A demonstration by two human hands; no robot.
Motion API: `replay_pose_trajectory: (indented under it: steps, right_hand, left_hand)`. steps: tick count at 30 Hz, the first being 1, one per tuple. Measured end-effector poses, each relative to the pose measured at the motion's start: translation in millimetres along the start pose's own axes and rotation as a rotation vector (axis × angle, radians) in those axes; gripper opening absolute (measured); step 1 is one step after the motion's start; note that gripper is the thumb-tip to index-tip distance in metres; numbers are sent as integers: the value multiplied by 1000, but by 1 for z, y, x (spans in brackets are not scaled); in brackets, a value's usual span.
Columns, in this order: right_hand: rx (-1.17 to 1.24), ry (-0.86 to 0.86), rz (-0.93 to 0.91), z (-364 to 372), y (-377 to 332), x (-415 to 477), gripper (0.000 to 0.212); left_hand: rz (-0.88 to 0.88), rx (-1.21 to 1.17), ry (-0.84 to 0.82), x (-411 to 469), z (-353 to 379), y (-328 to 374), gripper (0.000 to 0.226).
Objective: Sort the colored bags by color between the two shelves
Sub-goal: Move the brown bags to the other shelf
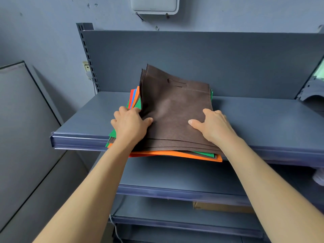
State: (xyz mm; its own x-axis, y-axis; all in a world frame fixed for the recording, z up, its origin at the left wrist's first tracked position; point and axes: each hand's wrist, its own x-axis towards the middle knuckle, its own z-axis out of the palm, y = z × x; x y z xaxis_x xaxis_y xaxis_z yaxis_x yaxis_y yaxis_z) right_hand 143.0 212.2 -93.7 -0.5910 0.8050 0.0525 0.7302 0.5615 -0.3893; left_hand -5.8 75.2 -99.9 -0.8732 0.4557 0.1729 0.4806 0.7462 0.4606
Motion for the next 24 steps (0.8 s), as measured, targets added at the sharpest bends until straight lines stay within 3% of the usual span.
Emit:
replay_pose_trajectory:
  steps: [5,15,21,24]
  right_hand:
    - [4,0,11,2,0,0,60]
    - [14,2,13,3,-1,0,61]
    - [-85,-33,-26,-2,-2,8,62]
    - [-12,-72,-34,-6,2,12,66]
  left_hand:
    - [113,-19,-2,-9,-1,3,31]
    - [164,36,-1,-10,-2,4,30]
    - [-2,-159,53,9,-11,3,24]
    - [-21,-281,120,10,-13,-1,23]
